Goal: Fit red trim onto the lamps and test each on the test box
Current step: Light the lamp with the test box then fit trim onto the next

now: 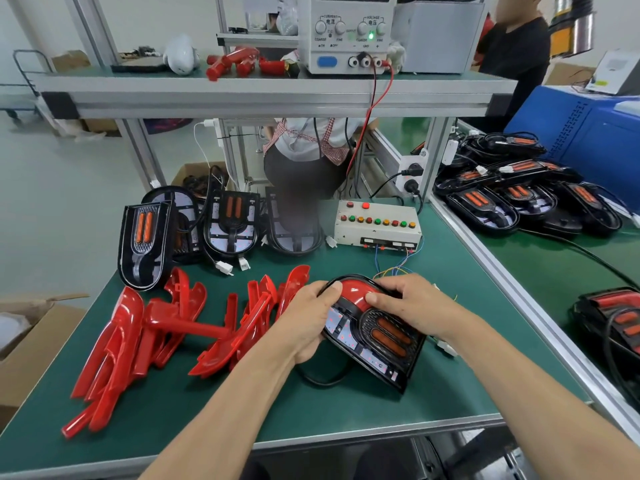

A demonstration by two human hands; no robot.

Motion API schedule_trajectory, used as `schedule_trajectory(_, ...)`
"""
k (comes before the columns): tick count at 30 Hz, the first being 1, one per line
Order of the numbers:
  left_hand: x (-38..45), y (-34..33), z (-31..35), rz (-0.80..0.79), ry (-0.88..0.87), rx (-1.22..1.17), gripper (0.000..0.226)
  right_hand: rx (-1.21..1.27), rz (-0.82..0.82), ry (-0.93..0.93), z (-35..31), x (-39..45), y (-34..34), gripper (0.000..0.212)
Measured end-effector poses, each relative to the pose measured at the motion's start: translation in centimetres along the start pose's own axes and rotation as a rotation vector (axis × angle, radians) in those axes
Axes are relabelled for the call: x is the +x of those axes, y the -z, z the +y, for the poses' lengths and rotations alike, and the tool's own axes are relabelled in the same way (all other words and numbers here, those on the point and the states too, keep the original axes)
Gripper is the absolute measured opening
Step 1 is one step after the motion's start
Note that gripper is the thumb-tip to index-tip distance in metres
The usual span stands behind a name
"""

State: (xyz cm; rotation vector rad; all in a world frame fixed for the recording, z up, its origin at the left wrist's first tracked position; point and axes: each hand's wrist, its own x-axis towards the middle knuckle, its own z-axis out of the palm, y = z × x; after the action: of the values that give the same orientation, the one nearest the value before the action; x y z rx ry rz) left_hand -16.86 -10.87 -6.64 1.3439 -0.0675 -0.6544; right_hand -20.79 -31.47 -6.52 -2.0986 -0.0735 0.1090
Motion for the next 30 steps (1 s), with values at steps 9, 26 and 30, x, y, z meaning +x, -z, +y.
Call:
schedule_trajectory(9, 0.8, 1.3, 0.2, 0.066, 0.063, -0.180, 0.028, 0.230, -0.123, -0.121, 2.7, -3.2, 2.8, 0.032)
schedule_trajectory(26, 0.4, 0.7, 0.0, 0.092, 0.046, -0.008, 0.033, 0.339, 0.049, -0.087, 3.1, -3.4, 0.8, 0.028)
schedule_trajectory(30, -1.1, 1.1, -0.2, 0.239, -0.259, 0.308, 0.025, 0.315, 0.151, -0.111, 3.5, -4.1, 0.2, 0.030)
